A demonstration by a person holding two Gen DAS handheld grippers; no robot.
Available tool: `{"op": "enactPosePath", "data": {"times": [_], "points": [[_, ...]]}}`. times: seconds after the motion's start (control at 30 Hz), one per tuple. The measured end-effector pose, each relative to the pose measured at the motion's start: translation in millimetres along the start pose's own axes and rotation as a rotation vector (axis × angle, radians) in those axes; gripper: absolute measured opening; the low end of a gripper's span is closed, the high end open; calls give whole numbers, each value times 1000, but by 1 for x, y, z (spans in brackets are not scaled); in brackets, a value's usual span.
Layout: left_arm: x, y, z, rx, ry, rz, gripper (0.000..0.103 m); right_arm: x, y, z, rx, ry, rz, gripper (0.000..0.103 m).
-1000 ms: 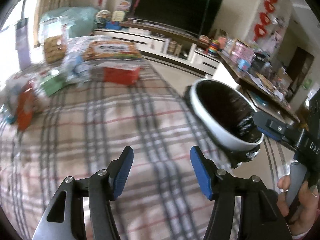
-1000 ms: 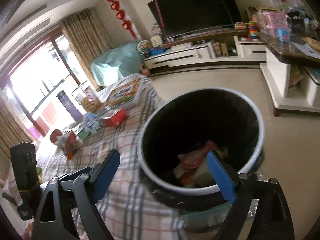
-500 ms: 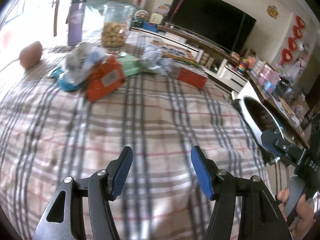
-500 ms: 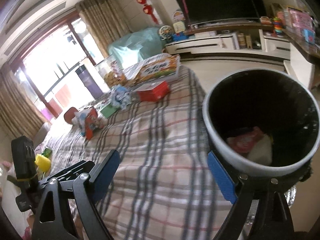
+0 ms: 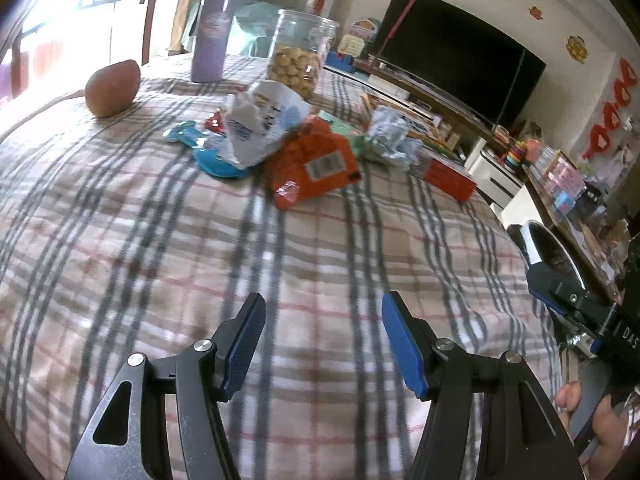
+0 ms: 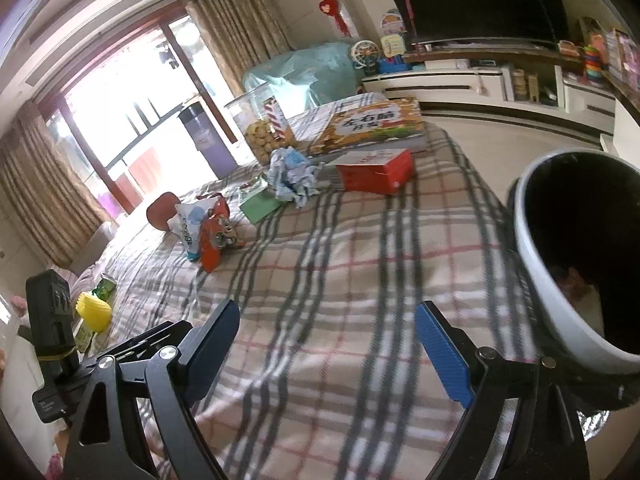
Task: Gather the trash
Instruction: 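Move both open tools back over the bed, then grasp white printed wrapper with left tool while right tool grasps crumpled white tissue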
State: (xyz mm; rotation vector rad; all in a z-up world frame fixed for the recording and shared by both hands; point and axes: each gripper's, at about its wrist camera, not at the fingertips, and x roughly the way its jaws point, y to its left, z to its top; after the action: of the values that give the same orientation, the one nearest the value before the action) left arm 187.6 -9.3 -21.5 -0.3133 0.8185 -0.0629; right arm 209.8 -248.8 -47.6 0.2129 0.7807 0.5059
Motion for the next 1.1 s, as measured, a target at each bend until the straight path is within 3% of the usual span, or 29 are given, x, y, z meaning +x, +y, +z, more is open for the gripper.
{"op": "enactPosePath", "data": {"times": [0.5, 0.7, 0.83, 1.1], "points": [[22, 30, 39, -15, -29, 42, 60, 49, 22, 25, -35, 20, 24, 88], [33, 36, 66, -10, -59, 57, 60, 76, 34, 44, -64, 35, 39, 81], [43, 41, 85, -4, -74, 66, 60, 96, 39, 58, -76, 40, 39, 70], [68, 47, 106, 7, -76, 51, 58, 129, 41, 84, -81, 45, 35, 70]]}}
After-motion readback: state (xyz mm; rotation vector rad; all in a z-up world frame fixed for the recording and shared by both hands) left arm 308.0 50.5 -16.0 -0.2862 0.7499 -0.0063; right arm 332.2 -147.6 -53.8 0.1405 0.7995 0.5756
